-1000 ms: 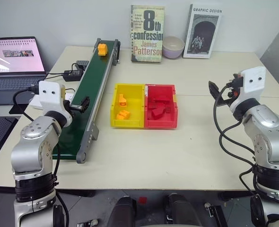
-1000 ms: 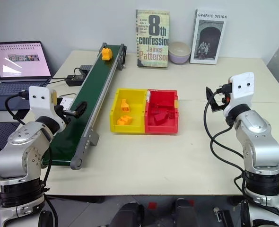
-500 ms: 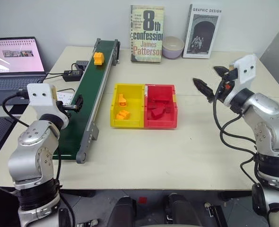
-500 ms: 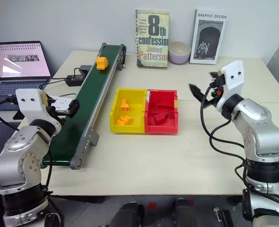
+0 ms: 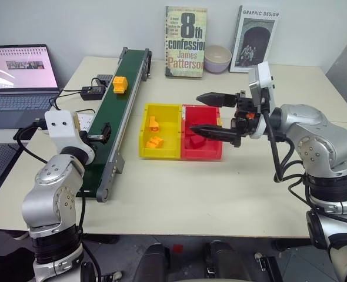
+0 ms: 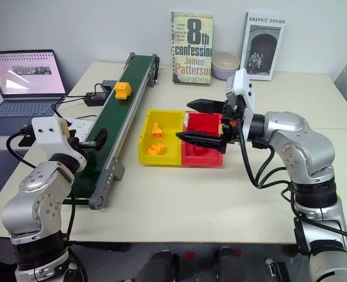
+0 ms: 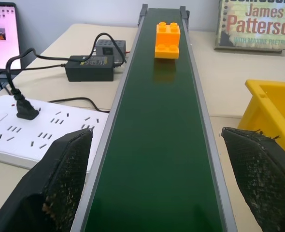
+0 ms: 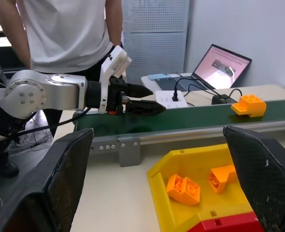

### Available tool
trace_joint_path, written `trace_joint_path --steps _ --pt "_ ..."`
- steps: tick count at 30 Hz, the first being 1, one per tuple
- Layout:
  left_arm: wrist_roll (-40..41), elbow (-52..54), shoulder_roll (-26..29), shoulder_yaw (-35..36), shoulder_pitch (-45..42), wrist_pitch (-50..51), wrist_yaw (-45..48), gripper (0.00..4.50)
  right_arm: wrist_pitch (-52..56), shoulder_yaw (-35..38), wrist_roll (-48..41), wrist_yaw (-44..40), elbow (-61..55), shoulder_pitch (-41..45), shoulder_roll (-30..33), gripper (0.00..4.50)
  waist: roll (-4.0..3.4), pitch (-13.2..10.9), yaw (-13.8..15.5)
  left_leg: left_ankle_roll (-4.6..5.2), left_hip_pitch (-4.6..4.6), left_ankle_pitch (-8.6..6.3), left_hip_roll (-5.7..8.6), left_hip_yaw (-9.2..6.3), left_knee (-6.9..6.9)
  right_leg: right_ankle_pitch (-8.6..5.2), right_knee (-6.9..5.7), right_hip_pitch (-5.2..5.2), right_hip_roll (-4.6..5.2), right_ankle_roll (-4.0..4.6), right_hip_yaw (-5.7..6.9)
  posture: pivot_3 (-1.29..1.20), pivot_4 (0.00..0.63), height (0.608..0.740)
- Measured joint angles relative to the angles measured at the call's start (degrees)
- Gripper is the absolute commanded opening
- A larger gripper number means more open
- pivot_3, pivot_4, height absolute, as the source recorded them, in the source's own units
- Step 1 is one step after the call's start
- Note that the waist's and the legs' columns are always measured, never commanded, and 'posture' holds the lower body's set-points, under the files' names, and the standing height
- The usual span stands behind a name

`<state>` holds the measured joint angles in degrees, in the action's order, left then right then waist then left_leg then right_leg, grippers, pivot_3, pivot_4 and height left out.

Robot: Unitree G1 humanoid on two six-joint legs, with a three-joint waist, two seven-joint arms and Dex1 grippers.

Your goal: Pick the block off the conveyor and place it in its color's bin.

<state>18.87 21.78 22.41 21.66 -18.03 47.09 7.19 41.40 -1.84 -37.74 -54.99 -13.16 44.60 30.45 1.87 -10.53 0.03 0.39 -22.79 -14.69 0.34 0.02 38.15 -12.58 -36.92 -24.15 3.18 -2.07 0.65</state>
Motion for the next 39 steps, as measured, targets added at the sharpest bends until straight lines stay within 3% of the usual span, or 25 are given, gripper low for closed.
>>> trace_joint_path --steps 14,31,36,39 --pt "-0.6 -6.8 0.6 -2.7 -3.2 -1.9 2.2 4.46 -1.1 -1.3 2.3 0.8 -2.9 -1.4 1.6 4.50 0.00 0.0 0.0 0.00 -0.01 0.00 -0.06 -0.02 -0.01 0.00 0.00 -0.03 0.02 0.00 0.02 0.00 0.150 0.740" --pt "-4.9 -24.6 0.9 -6.3 -10.8 -11.5 3.3 4.46 3.6 -1.0 2.2 11.7 -13.3 -7.2 2.0 4.50 0.00 0.0 0.0 0.00 -0.05 0.00 -0.06 -0.04 -0.04 0.00 0.00 -0.07 0.10 0.00 0.03 0.00 0.150 0.740" --pt "-4.5 -23.3 0.8 -5.9 -10.2 -10.9 3.2 3.70 4.1 -1.0 1.8 12.6 -13.5 -7.2 2.1 4.50 0.00 0.0 -0.1 0.00 -0.05 0.00 -0.07 -0.03 -0.04 0.00 0.01 -0.08 0.10 0.00 0.03 0.00 0.150 0.740" --pt "-3.3 -16.8 -0.2 -4.0 -6.7 -6.6 0.5 3.17 4.0 -0.4 1.6 12.6 -12.9 -6.9 2.4 4.50 0.00 0.0 -0.1 0.00 -0.05 -0.01 -0.07 -0.03 -0.07 0.00 0.02 -0.08 0.14 0.00 0.02 0.00 0.150 0.740"
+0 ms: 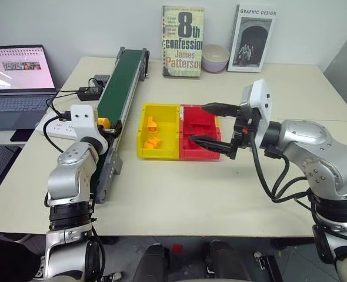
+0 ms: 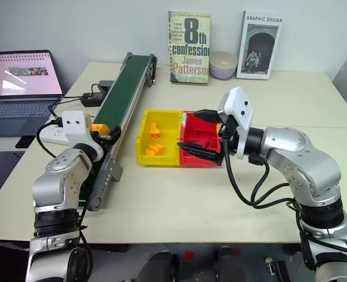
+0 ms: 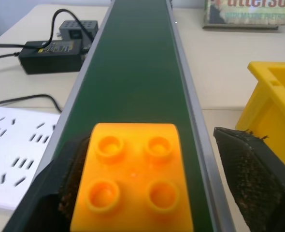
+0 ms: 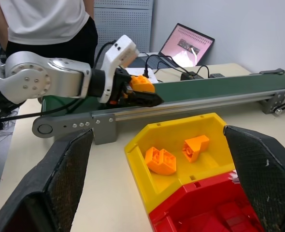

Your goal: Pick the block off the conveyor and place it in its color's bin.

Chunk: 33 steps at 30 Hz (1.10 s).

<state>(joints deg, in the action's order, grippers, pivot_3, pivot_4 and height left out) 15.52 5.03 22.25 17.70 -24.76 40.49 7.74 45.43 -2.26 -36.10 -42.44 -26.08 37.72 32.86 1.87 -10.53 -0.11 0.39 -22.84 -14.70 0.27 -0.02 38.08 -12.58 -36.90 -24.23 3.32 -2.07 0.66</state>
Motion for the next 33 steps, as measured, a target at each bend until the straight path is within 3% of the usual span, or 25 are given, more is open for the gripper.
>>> trace_joint_path --steps 7,10,16,21,25,31,33 --pt "0.9 9.6 -1.3 2.6 3.0 8.4 -4.9 1.90 0.1 1.5 -1.1 0.3 2.5 3.0 -0.1 4.50 0.00 0.0 0.1 0.00 0.03 0.01 0.00 -0.06 0.04 0.00 -0.03 0.06 -0.06 0.00 0.06 0.00 0.150 0.740" --pt "0.9 10.1 -1.3 2.9 2.2 10.5 -5.9 1.56 0.0 1.5 -1.1 0.2 3.6 3.7 -0.1 4.50 0.00 0.0 0.1 0.00 0.02 0.01 0.04 -0.02 0.06 0.00 -0.02 0.06 -0.14 0.00 0.04 0.00 0.150 0.740" --pt "0.8 9.5 -0.9 2.2 -1.0 11.9 -5.8 1.55 0.0 1.6 -1.2 0.9 3.6 4.4 0.1 4.50 0.00 0.0 0.1 0.00 0.00 0.00 0.05 0.00 0.04 0.00 0.00 0.04 -0.15 0.00 0.02 0.00 0.150 0.740" --pt "1.1 2.3 0.5 -0.7 -7.6 10.8 -1.5 1.55 0.3 3.5 -1.2 2.0 1.5 3.3 2.3 4.50 0.03 0.0 0.6 0.00 -0.06 0.01 0.07 -0.08 0.06 0.00 0.00 0.03 -0.18 0.00 0.13 0.00 0.150 0.740" --pt "0.4 -4.3 4.5 -11.1 -16.3 6.7 10.2 1.55 1.3 4.5 -1.1 3.4 -2.3 0.6 4.6 4.50 0.03 0.0 0.7 0.00 -0.05 0.00 0.17 0.10 0.03 -0.01 0.06 0.03 -0.15 -0.01 0.12 0.00 0.150 0.740" --pt "-2.3 -14.1 4.6 -21.8 -20.6 0.8 20.2 1.55 2.9 5.5 -1.7 5.6 -7.3 -3.4 5.3 4.50 0.03 0.0 0.1 0.03 -0.07 -0.01 0.08 0.12 0.00 -0.01 0.05 -0.04 -0.17 -0.01 0.02 0.00 0.150 0.740" --pt "-3.6 -18.4 4.2 -24.4 -21.8 -2.0 23.2 2.25 3.8 5.9 -1.8 7.1 -8.7 -4.9 5.5 4.50 0.03 0.0 0.1 0.03 -0.07 -0.01 0.02 -0.01 -0.01 -0.01 0.00 -0.06 -0.21 -0.01 0.08 0.00 0.150 0.740"
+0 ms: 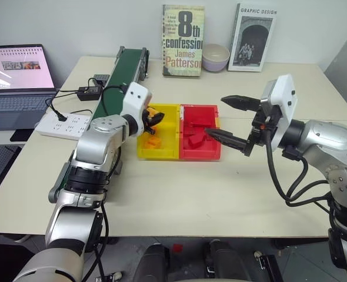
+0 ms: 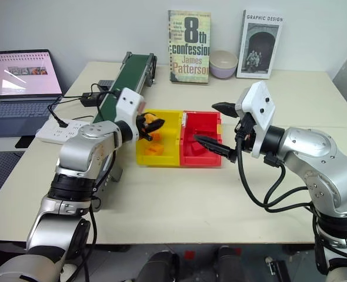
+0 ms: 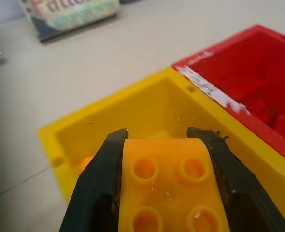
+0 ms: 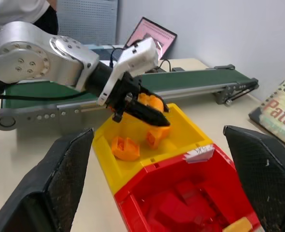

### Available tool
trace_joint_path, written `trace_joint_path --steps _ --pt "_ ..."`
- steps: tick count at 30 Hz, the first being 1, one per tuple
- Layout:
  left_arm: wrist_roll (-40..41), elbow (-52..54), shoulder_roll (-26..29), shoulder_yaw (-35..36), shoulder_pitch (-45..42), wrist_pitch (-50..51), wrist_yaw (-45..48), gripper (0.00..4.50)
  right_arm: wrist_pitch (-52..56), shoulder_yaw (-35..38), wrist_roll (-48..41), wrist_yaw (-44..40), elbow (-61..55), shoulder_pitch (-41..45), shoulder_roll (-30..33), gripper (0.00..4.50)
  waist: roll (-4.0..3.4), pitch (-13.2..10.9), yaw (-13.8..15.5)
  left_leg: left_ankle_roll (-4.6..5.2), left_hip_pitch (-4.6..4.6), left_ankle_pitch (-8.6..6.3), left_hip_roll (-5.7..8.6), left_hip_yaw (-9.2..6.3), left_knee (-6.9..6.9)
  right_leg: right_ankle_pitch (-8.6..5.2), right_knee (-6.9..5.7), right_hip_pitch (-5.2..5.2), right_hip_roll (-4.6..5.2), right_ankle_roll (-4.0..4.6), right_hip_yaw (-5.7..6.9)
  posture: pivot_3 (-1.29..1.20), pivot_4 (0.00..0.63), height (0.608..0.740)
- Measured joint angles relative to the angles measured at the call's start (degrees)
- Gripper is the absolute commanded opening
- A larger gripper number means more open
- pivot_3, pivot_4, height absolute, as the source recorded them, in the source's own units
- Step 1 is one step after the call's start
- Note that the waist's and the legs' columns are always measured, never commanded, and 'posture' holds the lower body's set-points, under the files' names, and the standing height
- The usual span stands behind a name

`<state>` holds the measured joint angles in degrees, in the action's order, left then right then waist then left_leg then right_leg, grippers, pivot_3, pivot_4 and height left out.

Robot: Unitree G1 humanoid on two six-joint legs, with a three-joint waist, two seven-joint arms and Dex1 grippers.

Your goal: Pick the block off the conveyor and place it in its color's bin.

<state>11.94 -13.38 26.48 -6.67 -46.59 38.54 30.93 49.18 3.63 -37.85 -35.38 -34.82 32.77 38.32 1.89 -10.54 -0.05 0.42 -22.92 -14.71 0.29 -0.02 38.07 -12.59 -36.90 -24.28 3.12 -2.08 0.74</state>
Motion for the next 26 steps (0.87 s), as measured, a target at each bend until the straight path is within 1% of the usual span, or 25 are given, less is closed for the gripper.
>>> trace_joint_path --steps 2,4,6,7,8,9,11,12,16,18,21,23,25,26 --pt "-0.5 -3.4 -0.8 -0.8 -1.2 -2.2 2.5 2.49 0.9 0.2 0.0 1.6 -1.5 -1.9 0.0 4.50 0.00 0.0 0.1 0.00 0.00 0.00 0.00 -0.01 0.00 -0.01 -0.02 0.00 -0.03 0.01 0.01 0.00 0.150 0.740" --pt "-0.7 -4.8 -1.0 -1.3 -1.4 -3.7 4.5 3.03 1.8 0.2 0.1 2.8 -2.5 -3.0 0.2 4.50 0.00 0.0 0.0 0.00 0.01 0.00 0.01 0.10 0.01 -0.01 -0.02 -0.01 -0.03 0.01 -0.01 0.00 0.150 0.740" --pt "-0.8 -5.4 -1.0 -1.3 -1.5 -4.1 5.5 3.38 2.4 0.4 0.1 3.4 -2.9 -3.1 0.7 4.50 0.00 0.0 -0.1 0.00 0.01 0.00 0.03 0.15 0.02 -0.01 0.01 -0.01 -0.02 0.00 0.00 0.00 0.150 0.740" --pt "-0.8 -5.4 -0.9 -1.3 -1.5 -4.1 5.8 3.65 2.5 0.6 0.1 3.7 -3.1 -3.1 0.8 4.50 0.00 0.0 -0.1 0.00 0.00 0.00 0.04 0.14 0.03 -0.01 0.01 0.00 -0.01 0.00 0.00 0.00 0.150 0.740" --pt "-0.9 -5.4 -0.8 -1.3 -1.5 -4.1 6.0 3.76 2.6 0.8 0.1 3.9 -3.2 -3.1 0.9 4.50 0.00 0.0 0.0 0.00 0.00 0.00 0.05 0.13 0.03 -0.01 0.02 0.00 0.00 0.00 0.00 0.00 0.150 0.740" --pt "-0.9 -5.4 -0.7 -1.2 -1.5 -4.1 6.2 4.01 2.7 0.9 0.1 4.2 -3.2 -3.1 1.0 4.50 0.00 0.0 0.0 0.00 0.00 0.00 0.05 0.12 0.04 -0.01 0.02 0.01 0.00 -0.01 -0.01 0.00 0.150 0.740" --pt "-0.8 -5.4 0.1 -0.6 -1.6 -3.7 6.6 4.27 2.7 0.9 0.1 4.2 -3.1 -3.1 1.0 4.50 0.00 0.0 0.0 0.00 0.00 0.00 0.04 0.11 0.04 -0.01 0.01 0.00 -0.01 -0.01 -0.01 0.00 0.150 0.740" --pt "-0.8 -5.2 0.8 -0.3 -1.8 -3.5 7.1 4.49 2.7 0.8 0.1 4.2 -2.9 -2.9 1.1 4.50 0.00 0.0 -0.1 0.00 0.00 0.00 0.04 0.12 0.03 -0.01 0.01 -0.01 -0.01 -0.01 -0.01 0.00 0.150 0.740" --pt "-0.3 -1.0 7.7 1.8 -1.6 -2.9 10.6 4.49 1.0 -0.1 0.8 2.2 1.4 0.3 1.7 4.50 -0.01 0.0 -0.5 0.00 0.03 0.00 -0.01 0.15 0.01 -0.01 -0.04 -0.06 -0.04 0.00 0.00 0.00 0.150 0.740" --pt "0.9 2.7 12.3 3.7 -0.3 -2.7 13.9 4.49 -0.3 -0.6 1.2 0.3 3.8 1.7 2.2 4.50 -0.02 0.0 -0.4 0.00 0.03 0.00 -0.02 0.10 -0.01 -0.02 -0.04 -0.05 -0.04 0.01 0.00 0.00 0.150 0.740" --pt "3.9 8.6 17.6 6.1 3.7 -1.5 20.1 4.49 -2.0 -1.3 1.4 -3.2 7.3 2.8 3.3 4.50 -0.03 0.0 -0.3 0.00 0.01 0.00 0.02 0.11 -0.03 -0.02 0.01 -0.03 -0.01 0.01 -0.02 0.00 0.150 0.740" --pt "5.1 11.2 20.6 6.5 6.5 -1.5 23.1 4.49 -2.6 -1.8 1.2 -5.8 9.2 3.4 4.3 4.50 -0.01 0.0 -0.2 0.01 -0.01 0.00 0.03 0.15 -0.02 -0.02 0.05 -0.04 0.00 0.02 -0.01 0.00 0.150 0.740" --pt "7.0 13.8 25.4 8.7 9.9 -0.6 26.5 4.49 -2.9 -2.0 0.7 -9.3 12.1 4.1 5.7 4.50 0.00 0.0 -0.3 0.01 -0.02 0.00 0.03 0.16 -0.01 -0.03 0.05 -0.05 0.00 0.02 -0.02 0.00 0.150 0.740" --pt "7.5 14.1 26.8 9.7 10.3 0.0 27.4 4.49 -3.3 -2.0 0.8 -10.4 13.2 4.1 6.3 4.50 0.00 0.0 -0.2 0.01 -0.01 0.00 0.03 0.14 -0.01 -0.03 0.06 -0.04 0.01 0.02 -0.01 0.00 0.150 0.740"
